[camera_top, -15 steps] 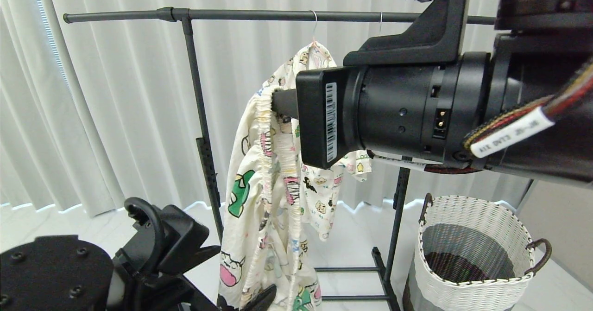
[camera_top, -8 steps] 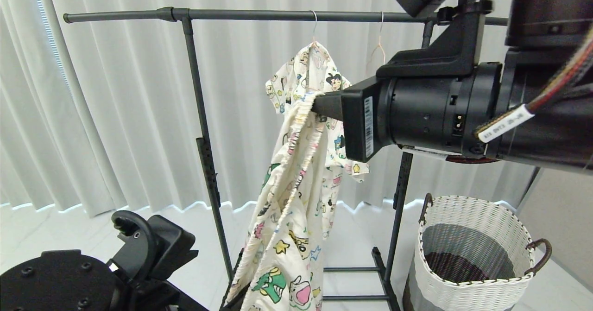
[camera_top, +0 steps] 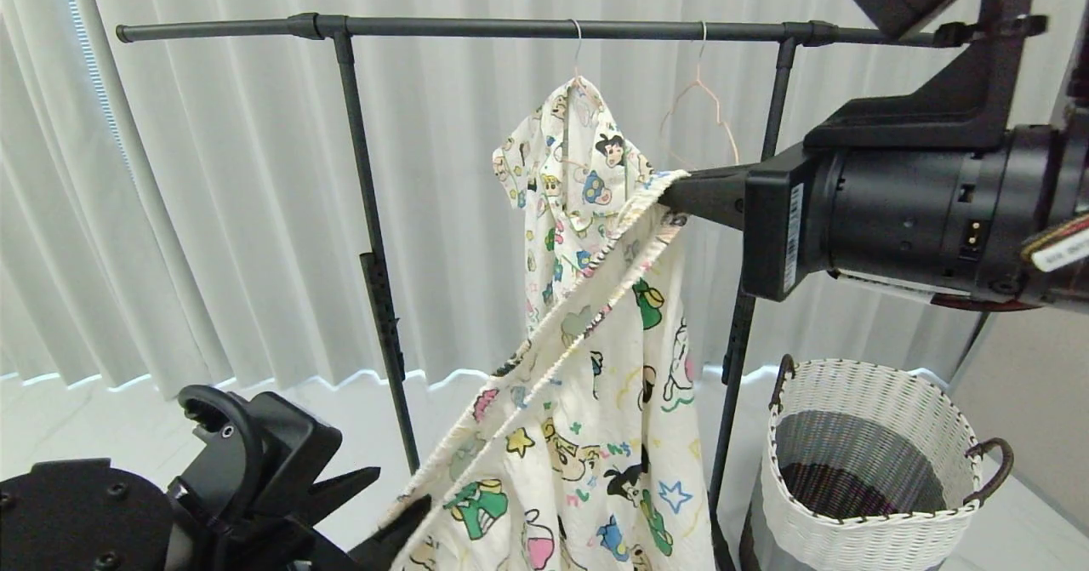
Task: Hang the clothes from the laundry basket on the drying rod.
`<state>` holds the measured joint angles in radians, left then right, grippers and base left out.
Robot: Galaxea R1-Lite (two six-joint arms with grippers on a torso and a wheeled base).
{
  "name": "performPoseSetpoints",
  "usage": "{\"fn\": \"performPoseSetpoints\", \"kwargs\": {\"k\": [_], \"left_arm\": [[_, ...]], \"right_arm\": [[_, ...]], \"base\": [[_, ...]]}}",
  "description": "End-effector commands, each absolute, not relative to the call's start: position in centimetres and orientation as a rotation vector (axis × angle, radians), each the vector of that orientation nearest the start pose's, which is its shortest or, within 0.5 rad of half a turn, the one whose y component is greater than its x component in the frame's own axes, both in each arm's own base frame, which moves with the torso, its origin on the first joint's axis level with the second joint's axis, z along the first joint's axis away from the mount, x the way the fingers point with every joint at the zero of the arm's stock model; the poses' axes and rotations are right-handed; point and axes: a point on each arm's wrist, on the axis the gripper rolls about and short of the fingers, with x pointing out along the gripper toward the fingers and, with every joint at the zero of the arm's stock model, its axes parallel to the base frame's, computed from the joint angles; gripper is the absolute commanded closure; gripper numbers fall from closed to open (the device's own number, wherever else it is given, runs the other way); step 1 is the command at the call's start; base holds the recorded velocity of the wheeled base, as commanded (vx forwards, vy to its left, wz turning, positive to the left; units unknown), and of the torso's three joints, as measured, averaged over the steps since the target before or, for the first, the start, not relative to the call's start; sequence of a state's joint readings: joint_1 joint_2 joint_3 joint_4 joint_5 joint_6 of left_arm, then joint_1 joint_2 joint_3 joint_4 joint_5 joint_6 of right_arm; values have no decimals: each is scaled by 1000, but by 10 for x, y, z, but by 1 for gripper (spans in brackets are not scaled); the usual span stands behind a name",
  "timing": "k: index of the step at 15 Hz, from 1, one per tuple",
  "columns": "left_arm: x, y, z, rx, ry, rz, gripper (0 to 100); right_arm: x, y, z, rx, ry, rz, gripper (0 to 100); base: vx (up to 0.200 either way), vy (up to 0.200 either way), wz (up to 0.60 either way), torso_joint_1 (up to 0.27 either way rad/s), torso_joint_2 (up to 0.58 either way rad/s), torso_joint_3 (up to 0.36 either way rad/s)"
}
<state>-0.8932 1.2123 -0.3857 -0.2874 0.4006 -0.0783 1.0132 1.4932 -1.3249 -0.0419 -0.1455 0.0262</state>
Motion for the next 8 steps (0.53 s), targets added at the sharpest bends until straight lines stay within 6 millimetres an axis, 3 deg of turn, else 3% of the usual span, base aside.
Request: {"fn": "performPoseSetpoints", "kwargs": {"k": [1, 4, 8], "left_arm": [[102, -112, 158, 311, 403, -464, 100], [111, -109, 189, 336, 297, -436, 100], [120, -113, 279, 327, 332, -423, 100]], "right_arm": [[134, 205, 334, -39, 107, 840, 100], [125, 184, 328, -48, 121, 818, 100], [113, 166, 327, -134, 128, 819, 100]], "base": [[0, 0, 0, 0, 0, 0], [0, 0, 0, 0, 0, 0], [0, 0, 0, 0, 0, 0]]}}
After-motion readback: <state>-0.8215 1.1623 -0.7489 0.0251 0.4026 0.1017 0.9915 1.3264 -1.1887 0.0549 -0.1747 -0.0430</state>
